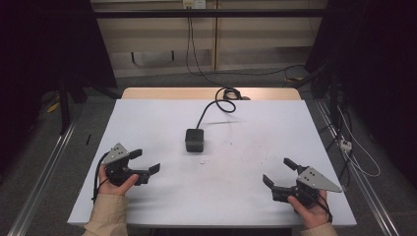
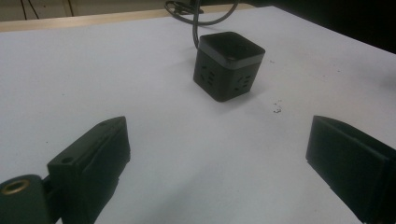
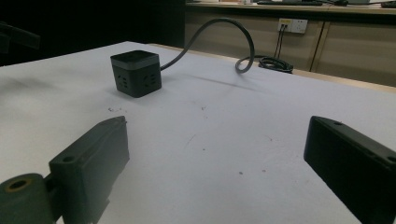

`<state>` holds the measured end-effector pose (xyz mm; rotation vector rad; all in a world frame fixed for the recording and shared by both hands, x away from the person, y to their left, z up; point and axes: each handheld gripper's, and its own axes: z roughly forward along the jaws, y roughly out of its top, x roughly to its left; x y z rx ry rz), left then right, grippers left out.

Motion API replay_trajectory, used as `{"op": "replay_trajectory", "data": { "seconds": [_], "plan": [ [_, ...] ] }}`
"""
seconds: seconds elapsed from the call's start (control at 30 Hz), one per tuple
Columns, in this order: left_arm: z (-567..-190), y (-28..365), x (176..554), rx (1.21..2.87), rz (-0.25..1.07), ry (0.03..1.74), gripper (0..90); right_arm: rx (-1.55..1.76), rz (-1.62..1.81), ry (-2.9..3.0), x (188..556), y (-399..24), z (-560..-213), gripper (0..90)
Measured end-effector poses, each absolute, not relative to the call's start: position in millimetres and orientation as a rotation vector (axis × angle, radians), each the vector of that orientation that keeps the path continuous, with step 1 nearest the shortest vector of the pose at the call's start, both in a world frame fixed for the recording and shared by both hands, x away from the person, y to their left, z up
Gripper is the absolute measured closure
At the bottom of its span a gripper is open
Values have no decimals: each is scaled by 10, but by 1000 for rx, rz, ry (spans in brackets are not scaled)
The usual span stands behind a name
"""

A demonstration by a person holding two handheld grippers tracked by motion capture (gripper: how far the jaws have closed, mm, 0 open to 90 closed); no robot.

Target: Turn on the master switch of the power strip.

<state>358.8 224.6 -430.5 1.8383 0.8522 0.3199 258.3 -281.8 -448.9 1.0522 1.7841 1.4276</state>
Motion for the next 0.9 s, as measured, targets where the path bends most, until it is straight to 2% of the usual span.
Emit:
{"op": "replay_trajectory", "data": {
  "seconds": [0.9],
  "plan": [
    [-4385, 2339, 3532, 1843, 350, 884, 60, 1045, 1426, 1792, 2596, -2803, -4490, 61]
  ]
}}
